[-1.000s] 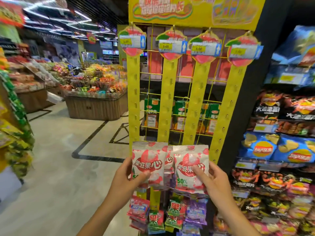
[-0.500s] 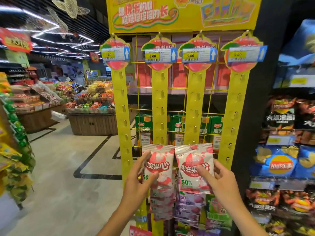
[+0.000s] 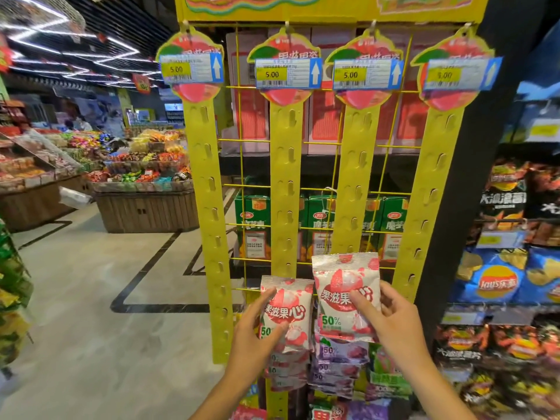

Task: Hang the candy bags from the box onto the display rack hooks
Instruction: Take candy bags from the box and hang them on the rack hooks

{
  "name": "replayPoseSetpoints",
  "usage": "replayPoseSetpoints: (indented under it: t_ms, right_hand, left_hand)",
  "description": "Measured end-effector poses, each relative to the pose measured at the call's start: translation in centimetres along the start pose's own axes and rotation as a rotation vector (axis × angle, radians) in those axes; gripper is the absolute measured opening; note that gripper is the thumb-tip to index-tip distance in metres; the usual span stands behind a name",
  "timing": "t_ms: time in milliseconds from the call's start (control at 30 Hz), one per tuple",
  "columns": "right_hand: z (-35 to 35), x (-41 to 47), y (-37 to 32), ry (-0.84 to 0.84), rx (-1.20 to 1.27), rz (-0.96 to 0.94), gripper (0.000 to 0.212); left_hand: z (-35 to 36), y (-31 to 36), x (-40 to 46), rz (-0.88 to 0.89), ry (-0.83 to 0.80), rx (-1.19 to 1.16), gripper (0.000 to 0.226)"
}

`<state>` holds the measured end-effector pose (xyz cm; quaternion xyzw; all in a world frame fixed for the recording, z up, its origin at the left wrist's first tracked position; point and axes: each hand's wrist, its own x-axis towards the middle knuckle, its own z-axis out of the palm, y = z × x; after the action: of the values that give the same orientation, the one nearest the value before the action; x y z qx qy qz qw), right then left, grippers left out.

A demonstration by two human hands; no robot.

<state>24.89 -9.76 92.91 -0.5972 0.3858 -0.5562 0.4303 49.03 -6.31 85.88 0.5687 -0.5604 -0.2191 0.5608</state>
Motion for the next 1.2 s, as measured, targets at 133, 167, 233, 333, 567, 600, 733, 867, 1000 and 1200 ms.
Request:
replayPoseSetpoints:
  t_ms: [133, 167, 233, 333, 567, 600, 733, 867, 1000, 1200]
  right_hand:
    - [0.6, -0.6, 1.3, 0.0, 0.015, 0.044, 0.026]
    - [0.8, -0.8, 1.5, 0.0, 0.017, 0.054, 0.026]
    - [1.0, -1.1, 1.7, -0.002, 0.018, 0.066, 0.025]
    - [1.2, -1.4, 1.5, 0.006, 0.016, 0.059, 0.023]
    - [1.6, -1.0, 0.8, 0.031, 0.018, 0.012, 0.025]
    - [1.7, -0.9, 0.8, 0.032, 0.015, 0.008, 0.025]
    - [1.9, -0.9, 0.8, 0.023, 0.014, -0.003, 0.027]
    - [1.8, -0.9, 0.9, 0.021, 0.027, 0.0, 0.028]
    - [1.5, -0.8, 1.1, 0.021, 0.035, 0.002, 0.026]
    - [1.2, -0.9, 1.3, 0.02, 0.05, 0.021, 0.026]
  left_hand:
    - [0.5, -1.3, -1.5, -0.017, -0.042, 0.012, 0.063]
    - [0.6, -1.4, -1.6, -0.01, -0.03, 0.002, 0.062]
    - [0.7, -1.2, -1.7, 0.002, -0.008, -0.004, 0.062]
    - [0.7, -0.4, -1.4, 0.037, 0.014, -0.027, 0.064]
    - [-0.1, 2.4, 1.3, 0.188, 0.024, 0.001, 0.062]
    - [-0.2, 2.6, 1.7, 0.207, 0.019, 0.016, 0.063]
    - [-0.2, 2.8, 2.7, 0.188, 0.031, 0.029, 0.065]
    - [0.2, 2.2, 2.5, 0.131, 0.047, 0.026, 0.069]
    - [0.5, 1.2, 2.0, 0.107, 0.027, 0.052, 0.069]
    - [0.7, -0.1, 1.4, 0.092, 0.009, 0.08, 0.07]
